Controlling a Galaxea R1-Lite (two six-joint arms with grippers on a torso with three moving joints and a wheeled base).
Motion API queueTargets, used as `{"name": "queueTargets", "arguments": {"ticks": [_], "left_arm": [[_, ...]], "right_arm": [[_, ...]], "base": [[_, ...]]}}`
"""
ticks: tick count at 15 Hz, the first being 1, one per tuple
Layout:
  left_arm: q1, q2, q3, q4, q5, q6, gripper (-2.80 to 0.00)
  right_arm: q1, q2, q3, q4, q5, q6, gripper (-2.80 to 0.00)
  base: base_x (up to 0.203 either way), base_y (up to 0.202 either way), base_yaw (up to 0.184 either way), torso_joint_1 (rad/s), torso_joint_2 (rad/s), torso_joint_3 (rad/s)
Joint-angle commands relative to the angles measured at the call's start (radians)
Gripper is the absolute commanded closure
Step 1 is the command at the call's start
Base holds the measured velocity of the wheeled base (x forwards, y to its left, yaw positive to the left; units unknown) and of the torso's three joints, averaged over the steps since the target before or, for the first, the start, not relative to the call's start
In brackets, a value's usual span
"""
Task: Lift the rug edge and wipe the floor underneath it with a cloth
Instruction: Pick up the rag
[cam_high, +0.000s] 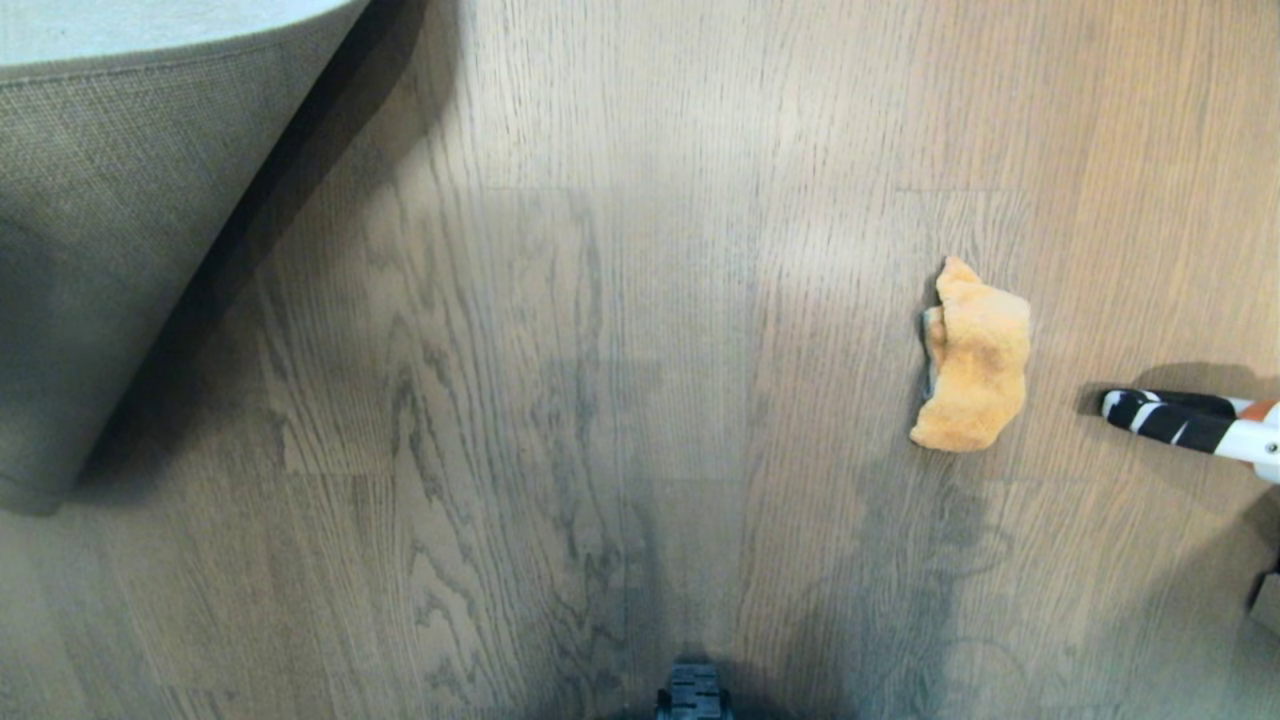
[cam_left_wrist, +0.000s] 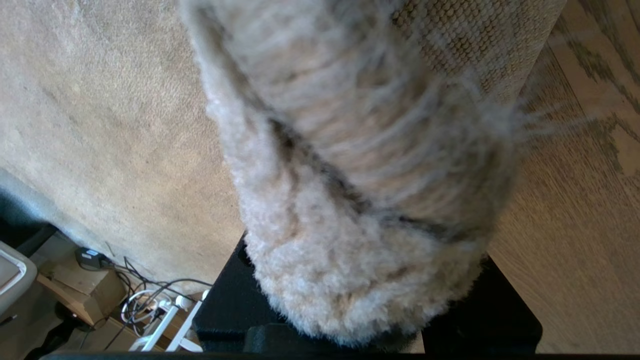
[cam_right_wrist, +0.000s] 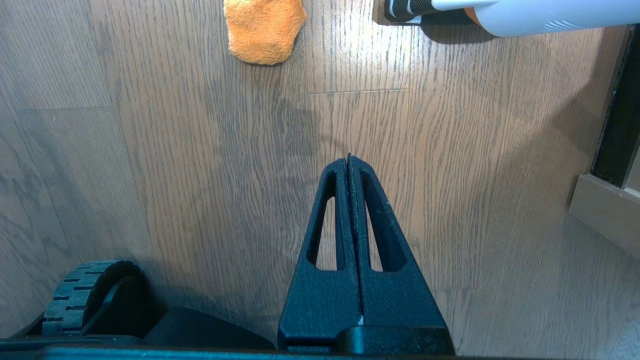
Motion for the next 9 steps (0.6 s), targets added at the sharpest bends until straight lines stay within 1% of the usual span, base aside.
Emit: {"name": "queueTargets", "arguments": {"ticks": [1,8,9], "left_arm": [[0.000,0.004,0.001,-0.002,-0.002,0.004,0.00],[0.000,0.004,0.003,-0.004,-0.001,0.004,0.00],[0.002,0.004,0.003,-0.004,-0.001,0.004,0.00]], "right_arm": [[0.000,0.000,0.000,-0.001,0.000,0.000,0.00],[0.000,0.000,0.000,-0.001,0.000,0.000,0.00],[0.000,0.000,0.000,-0.001,0.000,0.000,0.00]], "base": [[0.000,0.000,0.000,0.000,0.00,0.000],[0.000,0.000,0.000,0.000,0.00,0.000],[0.006,0.059,-0.001,0.001,0.00,0.002]]}}
